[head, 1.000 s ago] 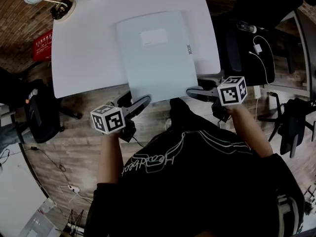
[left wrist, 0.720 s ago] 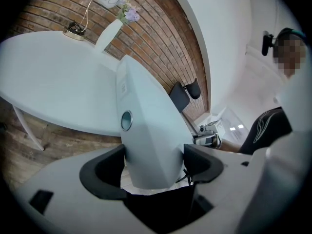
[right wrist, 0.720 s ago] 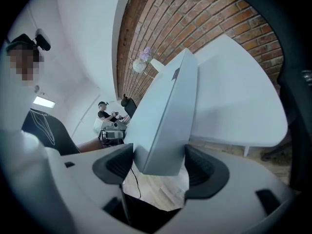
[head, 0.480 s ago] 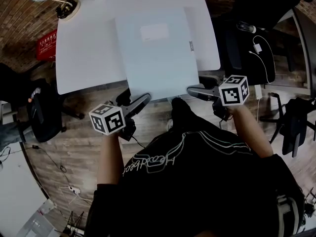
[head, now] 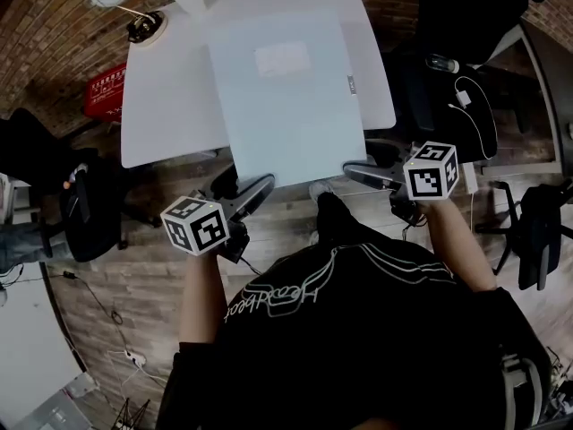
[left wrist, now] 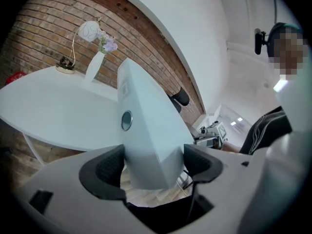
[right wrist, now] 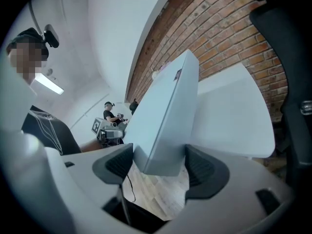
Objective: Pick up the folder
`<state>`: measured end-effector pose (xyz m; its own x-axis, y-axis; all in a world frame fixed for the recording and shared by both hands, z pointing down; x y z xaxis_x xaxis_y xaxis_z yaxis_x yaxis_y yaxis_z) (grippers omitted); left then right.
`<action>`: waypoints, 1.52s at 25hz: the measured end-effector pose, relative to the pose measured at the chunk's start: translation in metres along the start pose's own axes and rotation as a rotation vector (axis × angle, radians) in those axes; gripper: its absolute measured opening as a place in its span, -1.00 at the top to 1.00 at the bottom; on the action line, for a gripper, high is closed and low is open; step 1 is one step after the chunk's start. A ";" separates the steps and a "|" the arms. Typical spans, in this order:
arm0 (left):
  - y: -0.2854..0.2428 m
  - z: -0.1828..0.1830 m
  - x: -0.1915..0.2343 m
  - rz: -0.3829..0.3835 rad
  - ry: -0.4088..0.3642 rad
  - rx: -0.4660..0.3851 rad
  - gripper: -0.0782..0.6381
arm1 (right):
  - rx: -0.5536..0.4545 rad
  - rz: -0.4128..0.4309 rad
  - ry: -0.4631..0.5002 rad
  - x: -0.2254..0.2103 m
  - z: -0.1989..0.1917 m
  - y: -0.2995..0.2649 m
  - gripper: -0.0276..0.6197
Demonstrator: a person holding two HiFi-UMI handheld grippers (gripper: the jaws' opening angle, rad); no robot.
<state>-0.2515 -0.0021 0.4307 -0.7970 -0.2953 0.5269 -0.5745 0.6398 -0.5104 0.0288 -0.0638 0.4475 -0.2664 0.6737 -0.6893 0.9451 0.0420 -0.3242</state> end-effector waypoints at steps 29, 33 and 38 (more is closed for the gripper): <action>0.102 0.022 -0.090 -0.017 -0.215 -0.211 -0.23 | -0.173 -0.020 0.247 0.126 0.007 0.047 0.03; 0.102 0.023 -0.094 -0.023 -0.207 -0.214 -0.23 | -0.190 -0.020 0.243 0.128 0.007 0.051 0.03; 0.100 0.024 -0.098 -0.028 -0.219 -0.213 -0.23 | -0.184 -0.038 0.276 0.132 0.010 0.058 0.03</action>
<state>-0.2352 0.0735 0.3114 -0.8160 -0.4456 0.3681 -0.5630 0.7569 -0.3319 0.0462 0.0202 0.3316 -0.2645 0.8424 -0.4695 0.9605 0.1865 -0.2064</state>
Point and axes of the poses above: the fingertips, and each gripper's own axes: y backward along the fingers, x to its left, z out of its top, the point moved 7 cm from there along y, backward along the fingers, and after that the axes turned 7 degrees about z, right-handed, at the moved point
